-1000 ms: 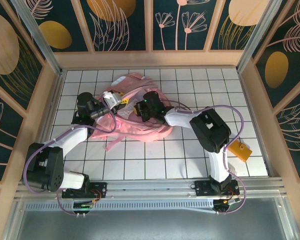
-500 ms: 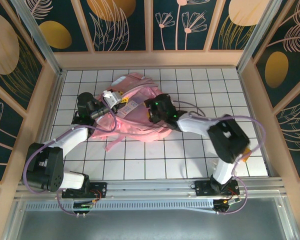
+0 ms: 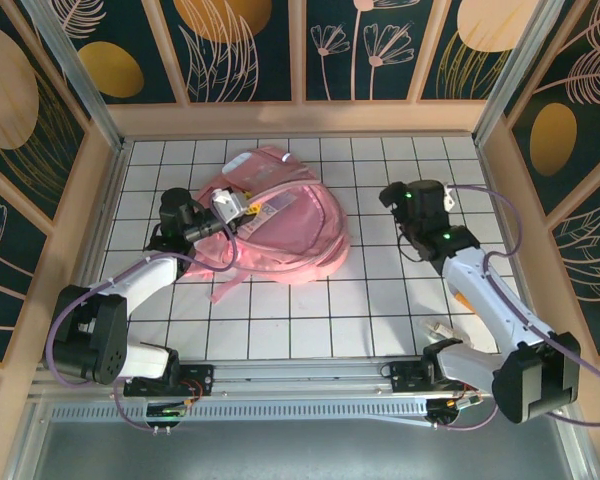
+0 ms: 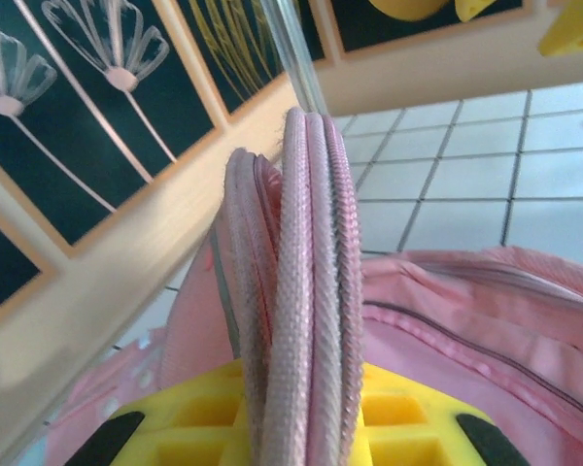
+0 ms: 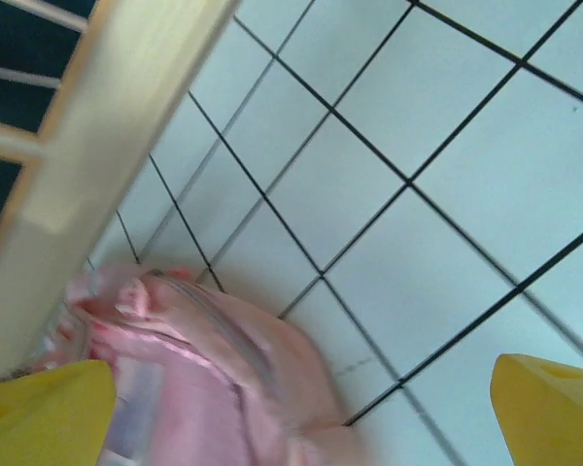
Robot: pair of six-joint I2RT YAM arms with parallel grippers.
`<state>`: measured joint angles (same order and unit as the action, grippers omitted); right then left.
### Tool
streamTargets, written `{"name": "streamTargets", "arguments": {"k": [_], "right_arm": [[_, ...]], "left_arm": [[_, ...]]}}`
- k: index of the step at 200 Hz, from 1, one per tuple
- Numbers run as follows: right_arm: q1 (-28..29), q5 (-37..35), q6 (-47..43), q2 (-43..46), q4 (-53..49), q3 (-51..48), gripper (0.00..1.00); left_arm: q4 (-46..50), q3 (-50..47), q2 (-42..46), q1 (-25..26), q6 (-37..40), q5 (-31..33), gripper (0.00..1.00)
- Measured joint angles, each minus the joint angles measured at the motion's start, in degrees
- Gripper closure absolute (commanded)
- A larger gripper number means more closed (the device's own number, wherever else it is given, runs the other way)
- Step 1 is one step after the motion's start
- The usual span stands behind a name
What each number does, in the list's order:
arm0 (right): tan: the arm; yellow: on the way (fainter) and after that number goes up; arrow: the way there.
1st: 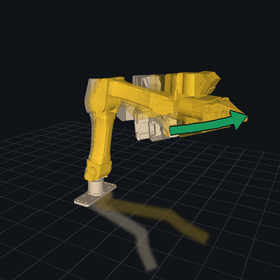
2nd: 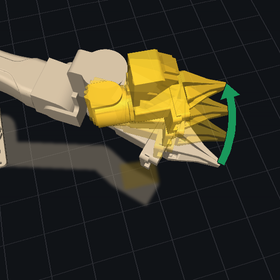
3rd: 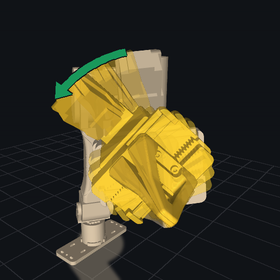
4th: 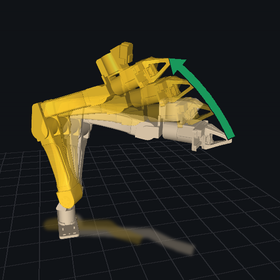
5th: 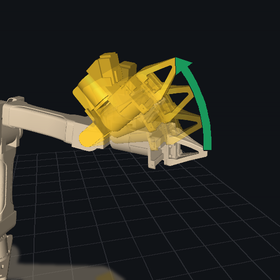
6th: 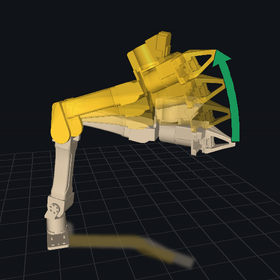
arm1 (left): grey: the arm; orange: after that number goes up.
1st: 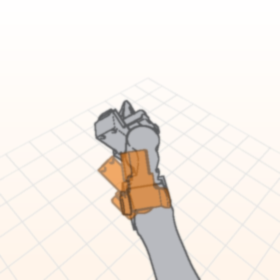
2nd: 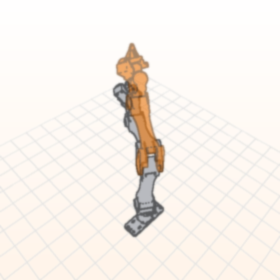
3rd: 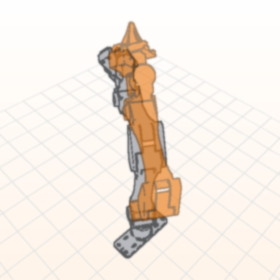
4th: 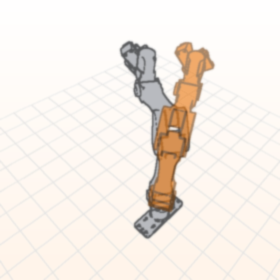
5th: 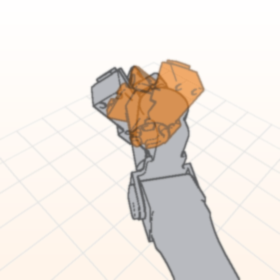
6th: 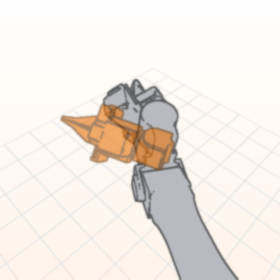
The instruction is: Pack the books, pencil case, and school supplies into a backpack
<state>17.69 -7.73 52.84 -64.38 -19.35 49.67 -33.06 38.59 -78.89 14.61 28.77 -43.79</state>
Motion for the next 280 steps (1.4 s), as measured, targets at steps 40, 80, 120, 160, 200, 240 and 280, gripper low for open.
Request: {"name": "streamTargets", "arguments": {"k": [40, 80, 120, 160, 200, 240, 280], "right_arm": [[6.4, 20.6, -25.6, -2.8, 8.8, -0.4, 0.01], [8.5, 26.2, -40.7, -10.7, 6.8, 12.0, 0.17], [13.2, 29.3, -45.1, -25.4, -0.4, 26.3, 0.21], [26.0, 29.0, -54.8, -38.9, -10.3, 38.2, 0.43], [32.7, 24.9, -58.7, -49.0, -17.0, 47.6, 0.42], [37.1, 19.5, -47.4, -48.0, -15.9, 45.8, 0.44], [40.0, 18.0, -37.4, -45.8, -10.8, 42.4, 0.48]], "left_arm": [[25.7, 9.2, 0.2, 6.7, 17.6, 4.1, 0.32], [35.3, 8.5, 5.7, 8.2, 12.1, 9.7, 0.01], [33.7, 0.8, 23.5, -1.0, -20.8, 19.8, 0.01], [32.4, -7.2, 25.9, -14.6, -43.7, 18.6, 0.01], [32.4, -11.6, 15.9, -21.4, -63.1, 15.8, 0.1], [36.4, -3.9, 1.0, -22.2, -71.8, 14.1, 0.25], [40.2, -2.0, 2.7, -22.2, -76.0, 14.2, 0.43]]}}
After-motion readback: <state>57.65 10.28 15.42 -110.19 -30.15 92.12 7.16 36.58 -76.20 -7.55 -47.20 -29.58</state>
